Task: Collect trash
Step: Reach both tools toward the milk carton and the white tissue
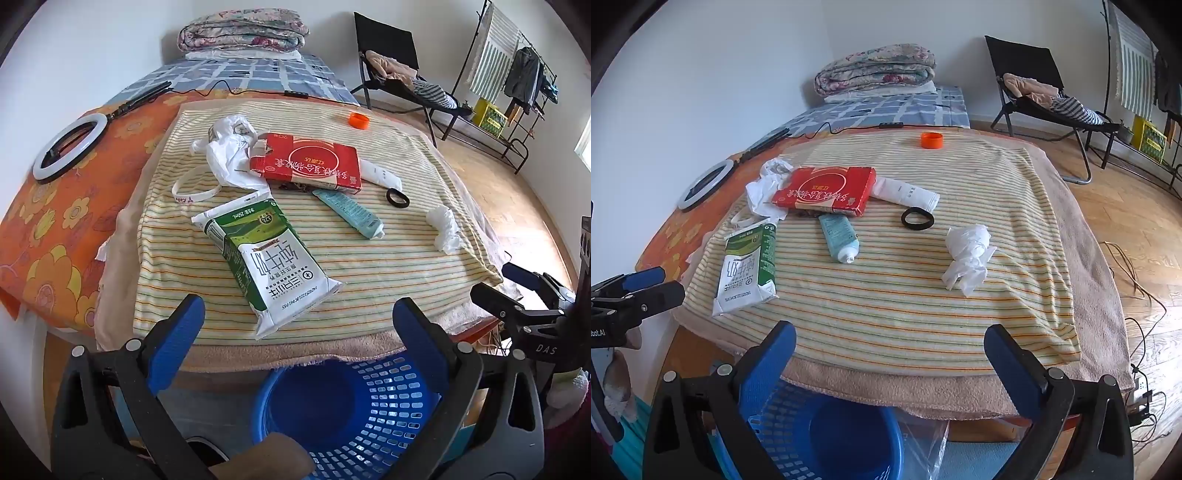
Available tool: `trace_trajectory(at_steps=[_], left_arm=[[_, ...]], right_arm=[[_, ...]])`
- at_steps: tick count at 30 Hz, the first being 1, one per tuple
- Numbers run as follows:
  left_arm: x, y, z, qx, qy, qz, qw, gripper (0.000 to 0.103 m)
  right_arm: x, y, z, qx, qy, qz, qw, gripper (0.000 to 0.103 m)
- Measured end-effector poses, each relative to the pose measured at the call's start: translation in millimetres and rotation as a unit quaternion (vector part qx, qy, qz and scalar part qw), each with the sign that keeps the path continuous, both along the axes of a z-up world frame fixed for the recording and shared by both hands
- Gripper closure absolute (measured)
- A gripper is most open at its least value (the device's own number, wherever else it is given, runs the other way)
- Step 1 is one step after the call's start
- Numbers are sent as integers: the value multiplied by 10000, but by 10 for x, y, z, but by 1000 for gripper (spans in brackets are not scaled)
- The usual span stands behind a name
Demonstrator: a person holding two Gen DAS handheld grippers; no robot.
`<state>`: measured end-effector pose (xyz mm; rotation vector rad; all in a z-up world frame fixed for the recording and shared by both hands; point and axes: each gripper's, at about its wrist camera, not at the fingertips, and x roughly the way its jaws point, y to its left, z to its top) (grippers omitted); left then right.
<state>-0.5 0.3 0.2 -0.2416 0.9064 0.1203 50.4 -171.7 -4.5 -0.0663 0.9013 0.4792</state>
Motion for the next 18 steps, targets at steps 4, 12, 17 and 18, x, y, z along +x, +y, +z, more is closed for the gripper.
trace_trajectory(at_steps=[4, 12, 17, 18], left_arm=[[-10, 23, -10, -25, 6, 19, 10000, 0], [-21, 30, -30, 3, 38, 26, 10000, 0], [-22, 29, -64, 12, 46, 28, 10000, 0], [-21, 31, -65, 9, 50, 25, 10000, 0]], right_arm=[[16, -34, -29, -34, -114, -8, 9999, 0], [-22, 19, -69, -111, -57, -31, 9999, 0], [-39, 30, -68, -152, -109, -19, 9998, 0], [-42, 31, -67, -159, -127, -24, 9998, 0]])
